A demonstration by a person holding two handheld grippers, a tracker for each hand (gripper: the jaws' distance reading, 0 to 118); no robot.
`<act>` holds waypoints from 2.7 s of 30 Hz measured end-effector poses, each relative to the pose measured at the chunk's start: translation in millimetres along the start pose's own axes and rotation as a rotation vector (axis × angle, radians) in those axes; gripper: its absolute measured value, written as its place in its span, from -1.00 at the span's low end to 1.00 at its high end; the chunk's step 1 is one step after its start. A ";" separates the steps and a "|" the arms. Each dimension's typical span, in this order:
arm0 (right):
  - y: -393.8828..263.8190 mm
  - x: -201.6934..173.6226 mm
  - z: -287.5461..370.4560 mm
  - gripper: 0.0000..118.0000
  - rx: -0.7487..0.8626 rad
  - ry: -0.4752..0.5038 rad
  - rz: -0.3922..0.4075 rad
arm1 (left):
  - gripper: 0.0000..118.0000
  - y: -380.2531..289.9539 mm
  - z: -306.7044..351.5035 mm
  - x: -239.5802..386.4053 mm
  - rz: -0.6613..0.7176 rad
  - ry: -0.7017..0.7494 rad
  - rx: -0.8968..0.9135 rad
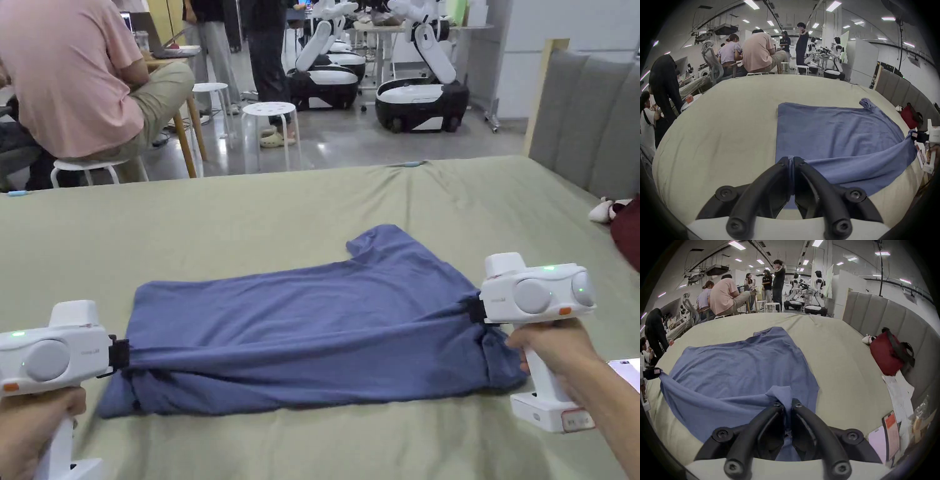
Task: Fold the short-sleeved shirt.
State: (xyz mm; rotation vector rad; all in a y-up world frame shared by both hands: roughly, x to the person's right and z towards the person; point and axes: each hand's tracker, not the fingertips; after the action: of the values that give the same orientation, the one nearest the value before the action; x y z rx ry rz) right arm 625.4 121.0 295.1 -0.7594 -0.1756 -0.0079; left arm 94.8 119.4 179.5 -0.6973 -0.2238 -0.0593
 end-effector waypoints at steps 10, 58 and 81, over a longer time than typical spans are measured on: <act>7.1 9.5 -63.6 -0.88 -0.063 -0.017 0.047 | -0.93 -5.2 -42.9 3.1 0.027 0.017 -0.080; -75.2 -17.0 20.8 -1.00 -0.090 -0.008 -0.001 | 0.00 -49.8 -12.8 -3.7 0.040 0.074 -0.129; -62.6 7.0 -5.9 0.65 -0.154 -0.016 -0.027 | -0.91 -33.5 18.5 -1.3 0.036 0.037 -0.048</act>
State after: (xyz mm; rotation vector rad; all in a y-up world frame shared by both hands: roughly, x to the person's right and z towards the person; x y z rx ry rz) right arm 628.8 71.9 334.8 -0.9112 -0.2024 -0.0414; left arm 85.8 105.6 214.0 -0.7476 -0.1751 -0.0437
